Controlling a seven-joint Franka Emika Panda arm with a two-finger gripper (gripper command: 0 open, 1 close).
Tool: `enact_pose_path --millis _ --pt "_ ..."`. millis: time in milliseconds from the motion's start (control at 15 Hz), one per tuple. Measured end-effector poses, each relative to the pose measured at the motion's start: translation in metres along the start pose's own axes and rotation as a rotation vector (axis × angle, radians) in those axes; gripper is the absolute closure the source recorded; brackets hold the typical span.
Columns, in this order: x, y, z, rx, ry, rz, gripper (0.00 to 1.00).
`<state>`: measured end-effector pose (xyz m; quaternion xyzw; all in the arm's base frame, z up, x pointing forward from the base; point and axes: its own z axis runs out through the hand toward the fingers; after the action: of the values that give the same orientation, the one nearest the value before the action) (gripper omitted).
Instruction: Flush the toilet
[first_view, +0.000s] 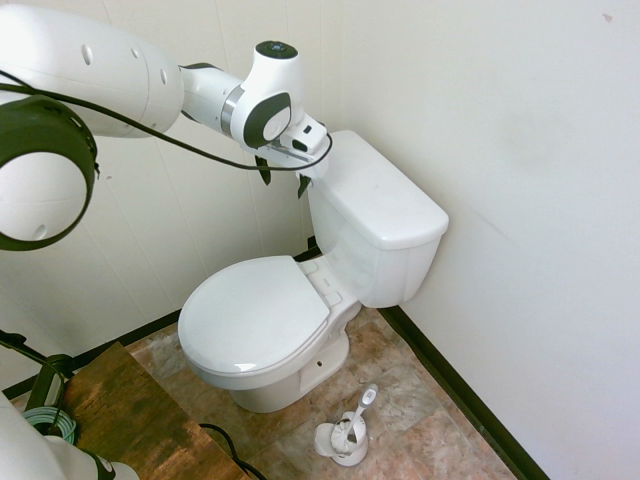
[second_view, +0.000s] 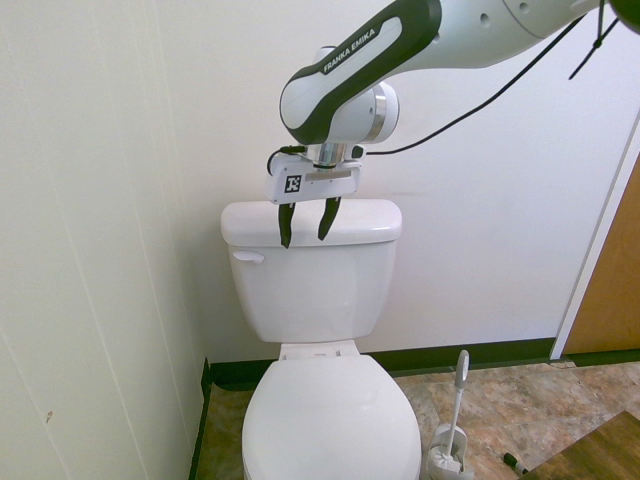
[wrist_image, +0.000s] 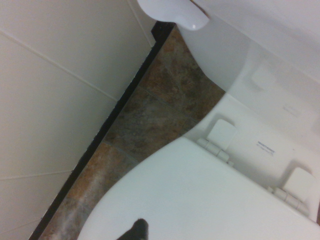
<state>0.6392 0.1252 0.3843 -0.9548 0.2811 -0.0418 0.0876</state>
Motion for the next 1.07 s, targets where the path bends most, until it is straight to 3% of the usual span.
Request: enact_pose_path --millis 200,267,1067 --pt "0.018 -0.016 0.012 -0.015 0.025 0.004 0.00" --pt "0.019 -0.019 0.012 -0.016 0.023 0.001 1.00" --pt "0.040 -0.104 0.052 0.038 0.020 -0.125 1.00"
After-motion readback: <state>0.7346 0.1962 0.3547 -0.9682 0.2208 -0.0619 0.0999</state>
